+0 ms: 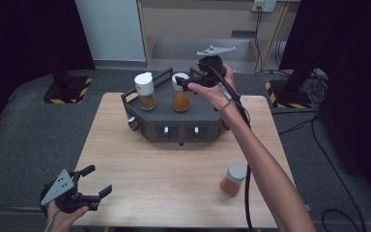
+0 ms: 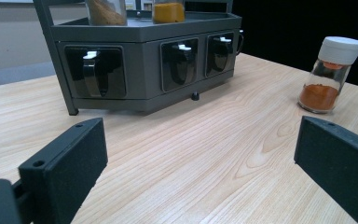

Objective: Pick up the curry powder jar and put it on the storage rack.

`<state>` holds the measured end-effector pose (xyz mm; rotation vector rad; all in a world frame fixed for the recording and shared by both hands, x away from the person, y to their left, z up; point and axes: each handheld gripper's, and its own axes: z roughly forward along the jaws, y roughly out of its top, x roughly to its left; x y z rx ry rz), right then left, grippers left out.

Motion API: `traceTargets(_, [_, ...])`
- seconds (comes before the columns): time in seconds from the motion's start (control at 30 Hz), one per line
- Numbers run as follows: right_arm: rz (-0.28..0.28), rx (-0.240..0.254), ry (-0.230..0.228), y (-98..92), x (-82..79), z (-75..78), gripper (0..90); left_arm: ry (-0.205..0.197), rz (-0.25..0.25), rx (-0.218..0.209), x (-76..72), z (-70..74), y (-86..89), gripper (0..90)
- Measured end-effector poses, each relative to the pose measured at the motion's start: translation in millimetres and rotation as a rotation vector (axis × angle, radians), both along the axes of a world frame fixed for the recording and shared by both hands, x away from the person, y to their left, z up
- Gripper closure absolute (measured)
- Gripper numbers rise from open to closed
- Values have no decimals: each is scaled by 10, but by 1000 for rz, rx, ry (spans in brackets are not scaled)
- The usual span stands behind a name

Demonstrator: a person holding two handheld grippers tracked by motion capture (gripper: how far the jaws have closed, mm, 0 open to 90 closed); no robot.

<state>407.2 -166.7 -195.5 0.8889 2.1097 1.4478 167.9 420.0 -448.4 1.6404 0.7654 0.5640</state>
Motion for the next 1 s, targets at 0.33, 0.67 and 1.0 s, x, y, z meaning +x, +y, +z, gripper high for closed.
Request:
traceTargets(0.33, [90, 12, -37, -369, -316, 72, 17, 3, -4, -9, 6, -4, -5, 15])
traceTargets(0.67, [140, 66, -69, -712, -577, -43, 18, 5, 1, -13, -2, -10, -3, 15])
traceTargets(1.0, [154, 94, -90, -1010, -813, -214, 21, 8, 1, -9, -3, -8, -5, 15])
